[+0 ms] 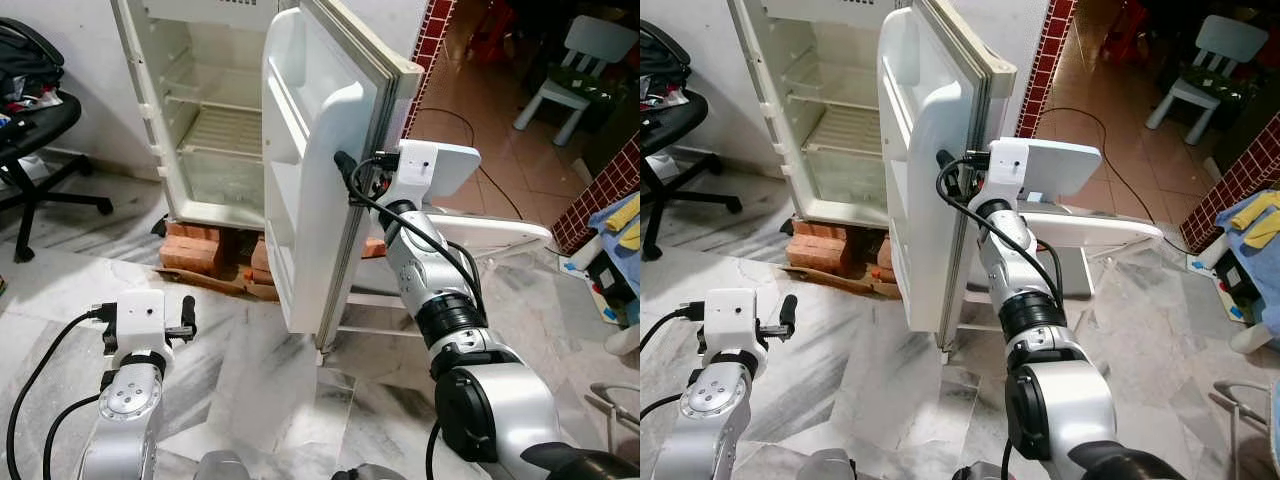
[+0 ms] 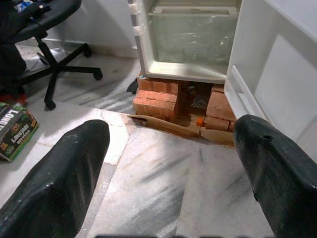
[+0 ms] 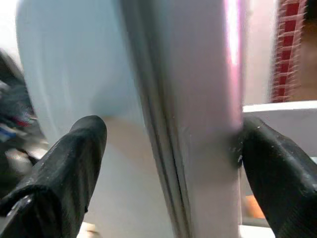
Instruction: Restocking fridge
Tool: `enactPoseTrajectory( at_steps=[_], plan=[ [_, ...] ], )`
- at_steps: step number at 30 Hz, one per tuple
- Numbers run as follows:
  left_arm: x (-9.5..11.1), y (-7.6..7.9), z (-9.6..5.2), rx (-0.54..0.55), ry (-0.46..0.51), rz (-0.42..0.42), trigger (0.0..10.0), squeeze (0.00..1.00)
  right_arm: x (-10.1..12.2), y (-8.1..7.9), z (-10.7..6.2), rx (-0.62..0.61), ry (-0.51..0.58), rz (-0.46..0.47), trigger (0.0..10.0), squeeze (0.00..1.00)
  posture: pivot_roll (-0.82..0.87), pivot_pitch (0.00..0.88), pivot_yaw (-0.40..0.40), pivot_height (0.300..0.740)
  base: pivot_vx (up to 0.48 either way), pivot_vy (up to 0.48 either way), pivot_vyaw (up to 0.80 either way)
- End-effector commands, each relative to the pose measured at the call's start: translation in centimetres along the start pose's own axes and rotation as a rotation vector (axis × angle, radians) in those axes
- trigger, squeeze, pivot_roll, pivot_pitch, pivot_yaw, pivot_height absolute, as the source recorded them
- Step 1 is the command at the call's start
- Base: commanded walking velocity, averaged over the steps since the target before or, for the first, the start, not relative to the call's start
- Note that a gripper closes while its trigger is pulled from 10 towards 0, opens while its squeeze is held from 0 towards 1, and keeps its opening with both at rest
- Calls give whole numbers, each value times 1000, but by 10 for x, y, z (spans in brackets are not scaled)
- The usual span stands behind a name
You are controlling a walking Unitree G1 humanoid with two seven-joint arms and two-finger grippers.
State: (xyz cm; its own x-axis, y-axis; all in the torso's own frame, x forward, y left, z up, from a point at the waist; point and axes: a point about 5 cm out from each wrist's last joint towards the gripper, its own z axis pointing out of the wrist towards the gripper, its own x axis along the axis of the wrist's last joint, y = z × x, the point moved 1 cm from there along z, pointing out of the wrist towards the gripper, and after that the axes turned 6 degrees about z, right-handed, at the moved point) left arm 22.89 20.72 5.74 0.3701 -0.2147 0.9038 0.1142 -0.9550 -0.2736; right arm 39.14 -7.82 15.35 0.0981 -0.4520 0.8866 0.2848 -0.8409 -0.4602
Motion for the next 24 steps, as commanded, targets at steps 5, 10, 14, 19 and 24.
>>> enactPoseTrajectory(
  at_steps=[5,10,14,19,24],
  plan=[
    [4,4,-2,-14,14,3,10000,0,10,-108,-42,939,-171,426,10000,0,236,0,-112,740,0,0,0],
    [3,4,-2,-20,13,1,10000,0,13,-113,-94,1194,-278,472,10000,0,220,0,-109,740,0,0,0],
    [3,5,-1,-36,15,3,10000,0,-4,-92,-91,1047,-316,405,10000,0,202,0,-99,740,0,0,0],
    [6,5,1,-43,31,11,10000,0,-39,-49,-74,685,-346,211,10000,0,195,0,-93,740,0,0,0],
    [10,3,1,-31,55,6,10000,0,-47,-27,-82,496,-361,96,10000,0,189,0,-92,740,0,0,0]
  ],
)
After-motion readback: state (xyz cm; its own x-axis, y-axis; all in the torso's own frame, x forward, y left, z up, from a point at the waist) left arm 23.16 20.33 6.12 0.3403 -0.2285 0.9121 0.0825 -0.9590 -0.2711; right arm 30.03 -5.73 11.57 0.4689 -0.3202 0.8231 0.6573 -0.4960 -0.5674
